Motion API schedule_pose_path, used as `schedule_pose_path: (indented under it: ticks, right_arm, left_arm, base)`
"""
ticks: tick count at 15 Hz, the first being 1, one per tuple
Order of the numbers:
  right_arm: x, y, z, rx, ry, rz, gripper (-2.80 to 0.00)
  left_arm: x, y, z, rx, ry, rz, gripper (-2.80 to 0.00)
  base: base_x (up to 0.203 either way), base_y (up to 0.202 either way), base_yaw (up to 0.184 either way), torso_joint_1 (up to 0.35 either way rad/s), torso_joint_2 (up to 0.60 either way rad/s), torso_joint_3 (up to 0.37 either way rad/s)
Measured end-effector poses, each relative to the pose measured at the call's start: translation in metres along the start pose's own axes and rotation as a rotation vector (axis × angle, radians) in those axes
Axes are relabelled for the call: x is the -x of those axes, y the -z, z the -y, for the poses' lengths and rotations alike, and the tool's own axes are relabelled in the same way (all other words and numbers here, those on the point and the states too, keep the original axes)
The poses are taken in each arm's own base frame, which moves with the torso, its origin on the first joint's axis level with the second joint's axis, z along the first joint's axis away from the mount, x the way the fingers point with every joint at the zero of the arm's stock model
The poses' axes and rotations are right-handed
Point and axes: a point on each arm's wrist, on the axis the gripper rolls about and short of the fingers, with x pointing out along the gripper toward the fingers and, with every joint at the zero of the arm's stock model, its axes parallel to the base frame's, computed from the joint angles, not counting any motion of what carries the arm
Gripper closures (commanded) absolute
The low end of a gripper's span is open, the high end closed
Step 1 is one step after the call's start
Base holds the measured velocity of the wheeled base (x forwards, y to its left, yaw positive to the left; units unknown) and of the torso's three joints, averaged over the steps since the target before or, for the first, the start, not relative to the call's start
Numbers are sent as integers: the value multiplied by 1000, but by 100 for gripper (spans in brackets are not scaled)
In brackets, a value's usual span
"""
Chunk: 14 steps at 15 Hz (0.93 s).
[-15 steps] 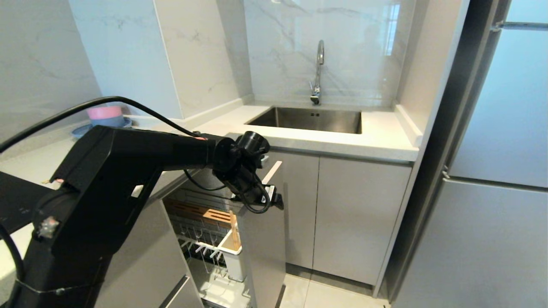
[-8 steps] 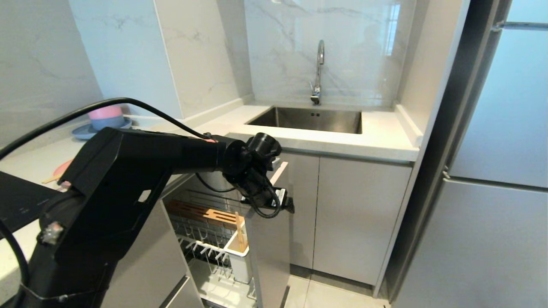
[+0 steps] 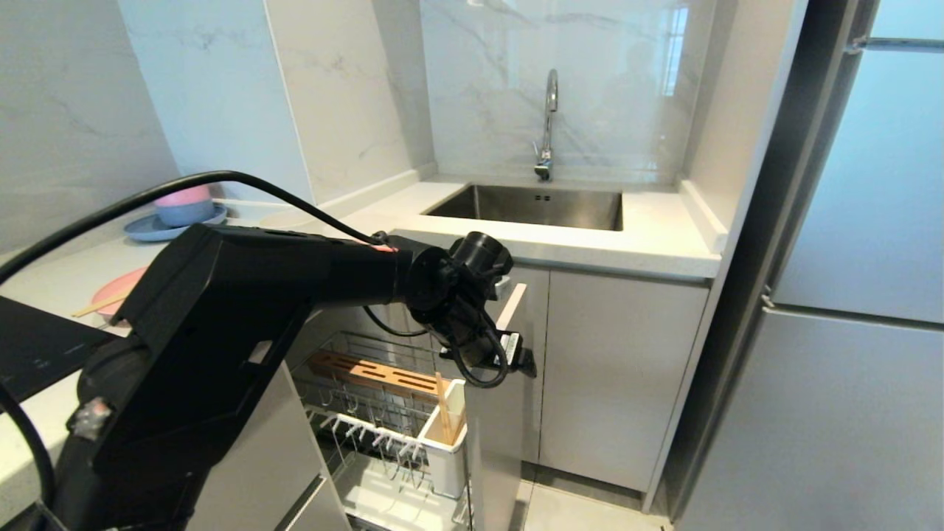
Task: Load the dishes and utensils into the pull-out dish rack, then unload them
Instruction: Open the cupboard
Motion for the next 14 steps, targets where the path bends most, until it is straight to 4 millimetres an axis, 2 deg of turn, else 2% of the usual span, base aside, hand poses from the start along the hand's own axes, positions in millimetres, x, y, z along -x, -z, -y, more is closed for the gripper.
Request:
schedule_pose_path:
  ticks: [14]
  right_arm:
    - [0,0,0,0,1,0,0]
  left_arm:
    - [2,6,57,-51,92,16,-280]
  base:
    - [0,0,0,0,0,0]
